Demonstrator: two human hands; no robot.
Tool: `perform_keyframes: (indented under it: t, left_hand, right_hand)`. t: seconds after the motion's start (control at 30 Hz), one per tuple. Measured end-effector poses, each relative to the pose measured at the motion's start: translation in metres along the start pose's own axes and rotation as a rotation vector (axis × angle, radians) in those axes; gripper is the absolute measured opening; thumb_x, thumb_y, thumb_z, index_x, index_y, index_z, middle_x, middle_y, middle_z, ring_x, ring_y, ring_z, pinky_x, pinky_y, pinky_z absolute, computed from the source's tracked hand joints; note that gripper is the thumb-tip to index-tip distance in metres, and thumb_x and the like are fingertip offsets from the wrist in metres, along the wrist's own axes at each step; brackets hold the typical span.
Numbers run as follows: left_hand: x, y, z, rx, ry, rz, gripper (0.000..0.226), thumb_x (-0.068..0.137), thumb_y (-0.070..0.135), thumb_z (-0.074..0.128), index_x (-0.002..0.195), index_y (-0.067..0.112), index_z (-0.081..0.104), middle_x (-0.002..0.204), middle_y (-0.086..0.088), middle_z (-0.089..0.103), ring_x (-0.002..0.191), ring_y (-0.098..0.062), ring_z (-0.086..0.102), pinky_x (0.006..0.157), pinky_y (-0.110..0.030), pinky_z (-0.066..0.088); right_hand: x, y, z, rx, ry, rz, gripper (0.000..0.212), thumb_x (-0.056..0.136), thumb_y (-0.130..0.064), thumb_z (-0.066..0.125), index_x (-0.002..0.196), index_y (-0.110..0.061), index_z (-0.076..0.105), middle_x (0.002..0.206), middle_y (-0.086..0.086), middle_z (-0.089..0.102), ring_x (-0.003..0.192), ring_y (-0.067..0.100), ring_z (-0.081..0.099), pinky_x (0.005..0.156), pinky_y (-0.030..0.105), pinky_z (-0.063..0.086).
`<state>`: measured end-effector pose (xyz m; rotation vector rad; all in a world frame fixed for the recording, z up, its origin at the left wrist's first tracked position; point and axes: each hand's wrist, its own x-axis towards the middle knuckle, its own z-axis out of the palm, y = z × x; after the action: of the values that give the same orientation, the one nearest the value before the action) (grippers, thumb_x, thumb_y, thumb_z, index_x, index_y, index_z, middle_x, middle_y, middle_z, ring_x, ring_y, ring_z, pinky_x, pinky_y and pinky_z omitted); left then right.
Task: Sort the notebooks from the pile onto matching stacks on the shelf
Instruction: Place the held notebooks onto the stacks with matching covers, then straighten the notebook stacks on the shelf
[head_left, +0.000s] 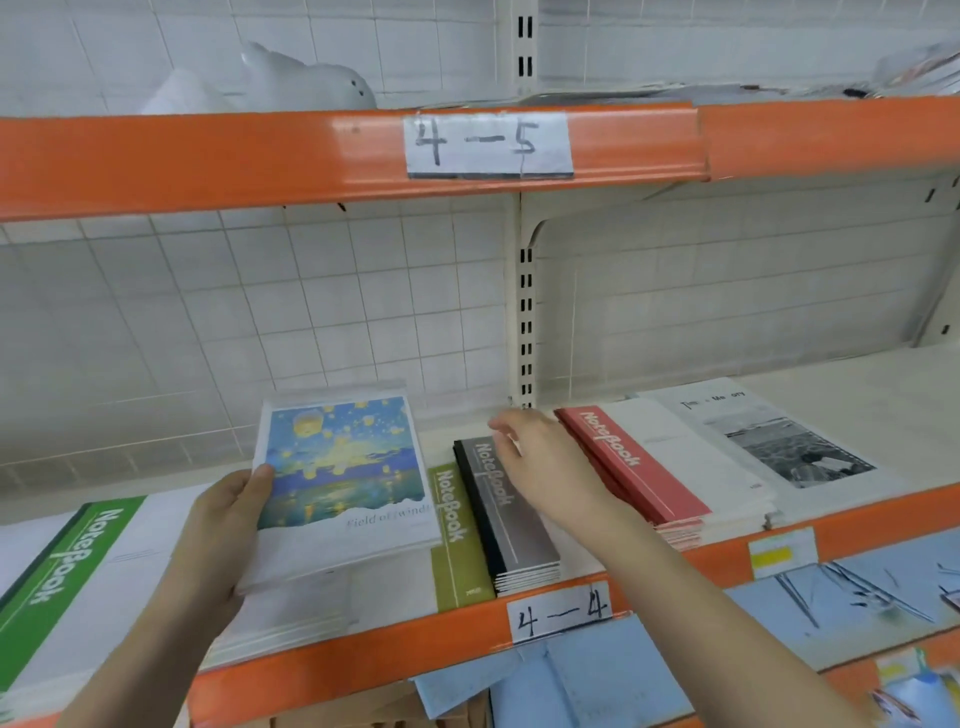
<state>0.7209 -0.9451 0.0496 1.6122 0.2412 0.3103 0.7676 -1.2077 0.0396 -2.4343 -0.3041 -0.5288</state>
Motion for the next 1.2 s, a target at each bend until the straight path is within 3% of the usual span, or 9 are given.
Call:
perform_keyframes:
  t: [0.13,0.27,0.33,0.43,0.5,0.67,0.77,0.93,1.2]
  left_hand:
    - [0.016,-0.003,-0.039,0.076,0.039,-0.011,0.027,0.101,0.021,0.044,0.081,0.010,0.058,0.075,-0.014,0.061,0.037,-0.009,0.057,0.034,-0.017,0.042]
    - [0.021,-0.008,-0.063,0.158,0.009,-0.028,0.030,0.101,0.018,0.044,0.082,0.004,0.062,0.056,-0.006,0.066,0.040,-0.016,0.058,0.036,-0.017,0.041]
    - [0.032,-0.018,-0.073,0.321,-0.029,-0.009,0.029,0.101,0.017,0.045,0.082,0.003,0.063,0.064,-0.009,0.066,0.051,-0.023,0.057,0.048,-0.026,0.041]
    - [0.048,-0.039,-0.084,0.705,-0.090,0.048,0.025,0.100,0.019,0.046,0.087,0.001,0.059,0.075,-0.011,0.059,0.061,-0.022,0.048,0.057,-0.031,0.033]
    - [0.051,-0.050,-0.088,0.816,-0.130,0.083,0.016,0.100,0.020,0.044,0.100,0.010,0.057,0.084,-0.006,0.055,0.067,-0.015,0.048,0.055,-0.025,0.032]
    - [0.051,-0.058,-0.091,0.860,-0.099,0.132,0.027,0.097,0.011,0.046,0.121,0.009,0.058,0.105,-0.007,0.045,0.106,-0.031,0.046,0.084,-0.029,0.033]
    - [0.046,-0.057,-0.092,0.866,-0.123,0.165,0.026,0.096,0.008,0.049,0.119,0.003,0.060,0.103,-0.009,0.047,0.105,-0.034,0.047,0.085,-0.031,0.033]
    - [0.036,-0.062,-0.096,0.885,-0.134,0.253,0.034,0.093,0.007,0.056,0.126,0.000,0.058,0.116,-0.017,0.055,0.109,-0.034,0.047,0.093,-0.037,0.036]
    - [0.036,-0.058,-0.094,0.812,-0.147,0.220,0.040,0.096,0.011,0.050,0.135,0.009,0.050,0.121,-0.014,0.058,0.111,-0.033,0.053,0.094,-0.041,0.042]
  right_hand:
    - [-0.006,-0.054,0.036,0.398,-0.224,0.121,0.039,0.100,-0.034,0.042,0.134,-0.016,0.046,0.131,0.001,0.053,0.113,0.012,0.054,0.089,0.020,0.041]
    - [0.004,-0.081,0.078,0.499,-0.388,0.229,0.051,0.097,-0.038,0.046,0.141,-0.015,0.034,0.131,0.002,0.051,0.095,0.016,0.065,0.090,0.032,0.049]
    - [0.007,-0.090,0.095,0.487,-0.363,0.253,0.044,0.096,-0.026,0.049,0.135,-0.008,0.042,0.120,0.005,0.057,0.084,0.017,0.063,0.087,0.035,0.050]
    - [0.004,-0.094,0.120,0.344,-0.293,0.233,0.030,0.093,-0.012,0.049,0.117,0.006,0.056,0.113,0.020,0.058,0.100,0.032,0.057,0.091,0.040,0.045]
    - [-0.003,-0.095,0.131,0.297,-0.283,0.215,0.029,0.094,-0.012,0.047,0.120,-0.004,0.057,0.116,0.013,0.054,0.109,0.026,0.053,0.095,0.035,0.043]
    - [-0.017,-0.098,0.148,0.463,-0.191,0.282,0.037,0.099,-0.016,0.042,0.135,-0.024,0.046,0.123,-0.005,0.042,0.112,0.008,0.049,0.090,0.013,0.037]
    - [-0.024,-0.101,0.154,0.575,-0.115,0.325,0.034,0.100,-0.017,0.041,0.132,-0.027,0.048,0.125,-0.008,0.044,0.111,0.002,0.049,0.081,0.005,0.041]
    - [-0.031,-0.106,0.153,0.696,-0.066,0.423,0.032,0.101,-0.017,0.041,0.130,-0.025,0.049,0.126,-0.010,0.053,0.112,0.006,0.054,0.090,0.028,0.052]
    - [-0.029,-0.106,0.142,0.702,-0.091,0.408,0.028,0.100,-0.012,0.040,0.121,-0.022,0.056,0.111,-0.015,0.060,0.100,-0.005,0.059,0.074,0.011,0.049]
